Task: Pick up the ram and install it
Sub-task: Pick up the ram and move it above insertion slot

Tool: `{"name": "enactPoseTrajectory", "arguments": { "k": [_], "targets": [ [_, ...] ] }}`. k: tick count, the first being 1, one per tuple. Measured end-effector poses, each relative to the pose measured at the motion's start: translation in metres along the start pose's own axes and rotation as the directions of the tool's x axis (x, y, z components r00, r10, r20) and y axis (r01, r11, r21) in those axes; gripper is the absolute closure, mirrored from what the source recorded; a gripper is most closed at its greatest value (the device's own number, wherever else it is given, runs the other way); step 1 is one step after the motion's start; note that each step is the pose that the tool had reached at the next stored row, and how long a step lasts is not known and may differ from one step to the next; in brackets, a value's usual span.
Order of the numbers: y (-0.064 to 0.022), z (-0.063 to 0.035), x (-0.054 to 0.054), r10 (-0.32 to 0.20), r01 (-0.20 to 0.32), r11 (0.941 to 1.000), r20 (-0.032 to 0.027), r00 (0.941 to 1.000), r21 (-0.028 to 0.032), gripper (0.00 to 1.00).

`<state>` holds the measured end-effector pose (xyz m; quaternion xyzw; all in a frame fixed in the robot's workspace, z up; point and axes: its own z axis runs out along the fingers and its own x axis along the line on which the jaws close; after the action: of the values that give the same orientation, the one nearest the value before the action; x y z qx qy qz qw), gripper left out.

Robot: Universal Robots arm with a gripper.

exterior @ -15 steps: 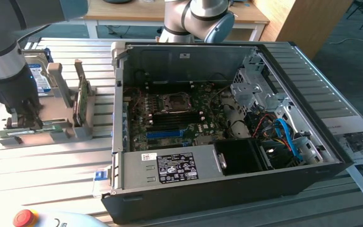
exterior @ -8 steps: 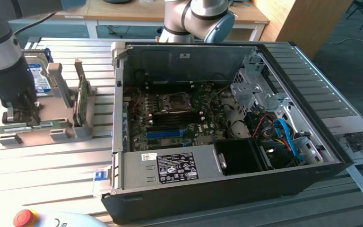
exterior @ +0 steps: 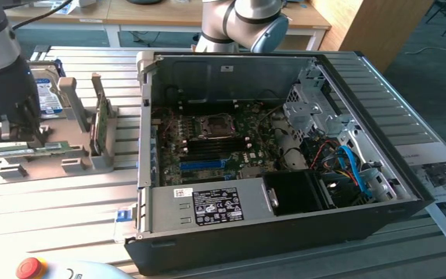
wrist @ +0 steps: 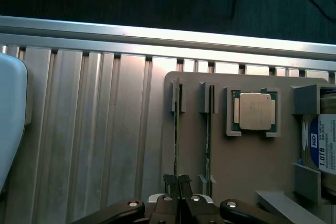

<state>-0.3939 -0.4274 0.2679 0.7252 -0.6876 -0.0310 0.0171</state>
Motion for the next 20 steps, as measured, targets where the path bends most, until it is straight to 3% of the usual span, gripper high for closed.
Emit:
{"name": "enactPoseTrajectory", "arguments": {
  "k": [20],
  "targets": [
    [-0.0001, -0.0568, -0.001, 0.002, -0.002, 0.9999, -0.0323, 0.9995, -0.0097, 0.88]
  ]
}}
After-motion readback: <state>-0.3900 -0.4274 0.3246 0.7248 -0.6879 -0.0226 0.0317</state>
